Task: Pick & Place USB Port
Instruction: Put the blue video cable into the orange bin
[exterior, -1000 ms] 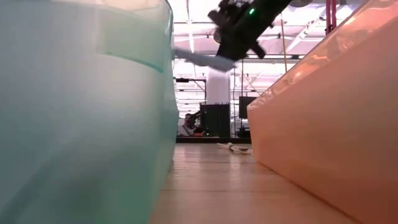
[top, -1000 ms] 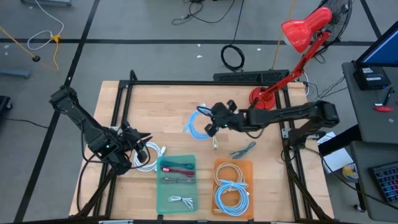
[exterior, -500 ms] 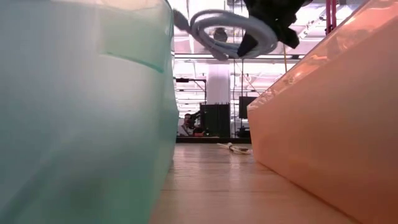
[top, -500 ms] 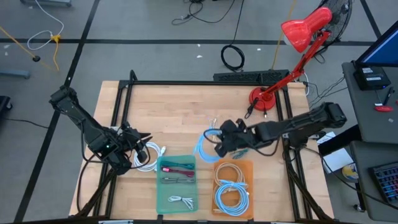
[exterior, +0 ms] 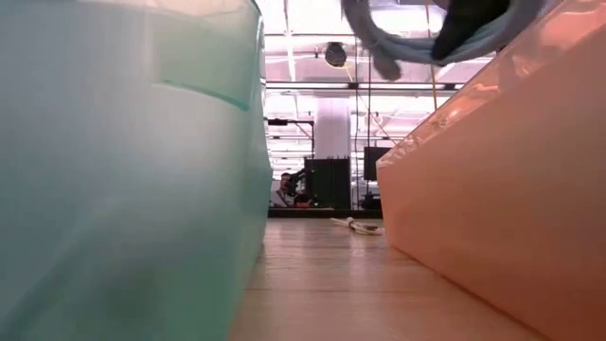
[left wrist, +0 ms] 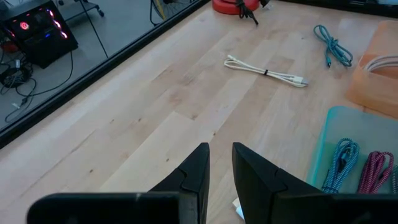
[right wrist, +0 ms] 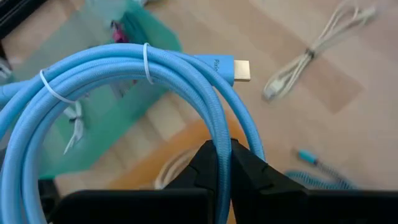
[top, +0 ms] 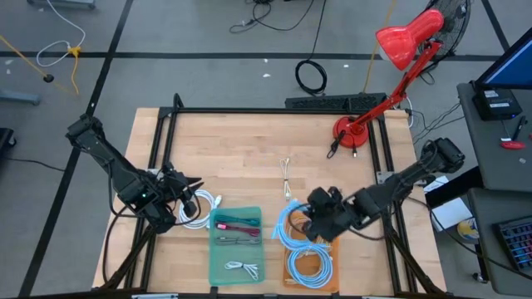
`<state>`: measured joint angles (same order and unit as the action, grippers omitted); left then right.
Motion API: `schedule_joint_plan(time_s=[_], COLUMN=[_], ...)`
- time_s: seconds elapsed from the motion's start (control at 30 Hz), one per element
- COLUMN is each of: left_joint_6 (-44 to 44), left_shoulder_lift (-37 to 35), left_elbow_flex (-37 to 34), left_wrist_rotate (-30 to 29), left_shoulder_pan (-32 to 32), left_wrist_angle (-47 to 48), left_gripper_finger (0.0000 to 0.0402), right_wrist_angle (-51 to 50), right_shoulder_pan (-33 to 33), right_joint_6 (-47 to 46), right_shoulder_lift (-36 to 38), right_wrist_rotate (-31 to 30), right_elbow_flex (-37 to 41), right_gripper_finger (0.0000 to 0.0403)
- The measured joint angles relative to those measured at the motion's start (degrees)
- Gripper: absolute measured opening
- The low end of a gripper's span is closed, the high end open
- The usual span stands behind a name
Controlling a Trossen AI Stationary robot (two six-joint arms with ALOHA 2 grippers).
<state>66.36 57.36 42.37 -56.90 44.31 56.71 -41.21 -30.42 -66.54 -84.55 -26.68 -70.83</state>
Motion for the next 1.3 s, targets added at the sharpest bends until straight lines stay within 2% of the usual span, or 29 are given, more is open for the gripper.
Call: schedule_joint_plan(time_s=[0.3,0.57,0.7,0.93,1.13,1.3], left_joint_6=[0.2,0.2,0.2,0.2,-0.1,-0.1], left_shoulder_lift=[0.0,0.0,0.0,0.0,0.0,0.0], left_elbow_flex=[0.0,0.0,0.0,0.0,0.0,0.0], left_wrist_rotate=[0.0,0.0,0.2,0.5,1.6,1.6], left_shoulder_pan=[0.0,0.0,0.0,0.0,0.0,0.0], left_wrist_angle=[0.0,0.0,0.0,0.0,0.0,0.0], left_gripper_finger=[0.0074,0.0074,0.0074,0.0074,0.0074,0.0074], right_wrist_angle=[-1.5,-8.3,-10.7,-11.0,-15.5,-18.7], right_shoulder_pan=[-9.2,-14.5,-14.9,-12.9,-11.2,-10.7], right_joint_6=[-13.0,-27.6,-31.7,-32.0,-34.9,-36.4], right_shoulder_lift=[0.0,-1.5,-3.9,-7.6,-9.3,-9.4], right_wrist_rotate=[-0.1,1.0,3.5,4.7,7.3,6.2], right_elbow_flex=[0.0,0.0,0.0,0.0,0.0,0.0], right_gripper_finger=[0.0008,0.0008,0.0008,0.0008,0.0008,0.0008])
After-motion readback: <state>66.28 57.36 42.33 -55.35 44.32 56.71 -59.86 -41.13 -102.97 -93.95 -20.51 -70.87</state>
